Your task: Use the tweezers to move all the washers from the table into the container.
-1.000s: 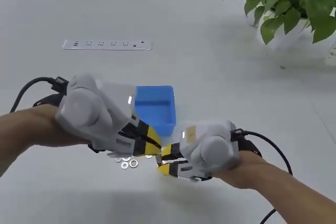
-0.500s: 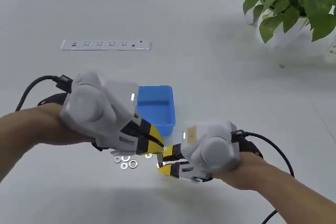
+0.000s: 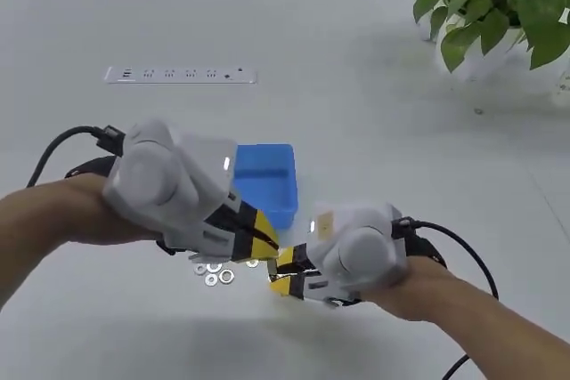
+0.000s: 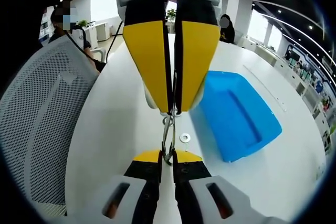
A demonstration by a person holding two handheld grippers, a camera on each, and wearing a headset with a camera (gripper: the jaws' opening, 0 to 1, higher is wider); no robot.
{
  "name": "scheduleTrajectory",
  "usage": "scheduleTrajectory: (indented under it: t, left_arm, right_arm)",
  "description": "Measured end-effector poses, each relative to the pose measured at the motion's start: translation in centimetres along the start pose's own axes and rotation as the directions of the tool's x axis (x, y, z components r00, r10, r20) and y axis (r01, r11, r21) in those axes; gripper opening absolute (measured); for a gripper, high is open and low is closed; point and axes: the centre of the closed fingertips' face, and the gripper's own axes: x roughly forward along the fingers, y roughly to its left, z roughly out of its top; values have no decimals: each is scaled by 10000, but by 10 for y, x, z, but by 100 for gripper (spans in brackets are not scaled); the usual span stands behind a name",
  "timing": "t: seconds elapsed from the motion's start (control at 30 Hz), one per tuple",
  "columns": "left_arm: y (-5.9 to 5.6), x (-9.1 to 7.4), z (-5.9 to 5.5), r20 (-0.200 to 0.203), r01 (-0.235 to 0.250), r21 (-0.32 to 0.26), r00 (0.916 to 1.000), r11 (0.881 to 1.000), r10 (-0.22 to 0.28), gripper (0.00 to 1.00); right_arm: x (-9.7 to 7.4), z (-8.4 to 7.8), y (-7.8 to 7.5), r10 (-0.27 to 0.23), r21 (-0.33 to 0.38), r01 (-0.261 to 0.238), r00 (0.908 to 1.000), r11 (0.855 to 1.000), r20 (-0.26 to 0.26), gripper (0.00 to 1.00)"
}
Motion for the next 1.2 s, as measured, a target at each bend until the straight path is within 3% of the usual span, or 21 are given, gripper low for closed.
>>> scheduleTrajectory:
  t: [0.6, 1.2]
  left_arm:
    - [0, -17, 12, 66, -24, 161, 10000, 9999, 23, 5]
    - [16, -42, 28, 241, -393, 442, 9990, 9982, 383, 5]
  right_arm:
    - [-10, 17, -5, -215, -208, 219, 9996, 9995, 191, 9]
    - [-25, 43, -27, -683, -738, 709, 9970, 9948, 369, 9]
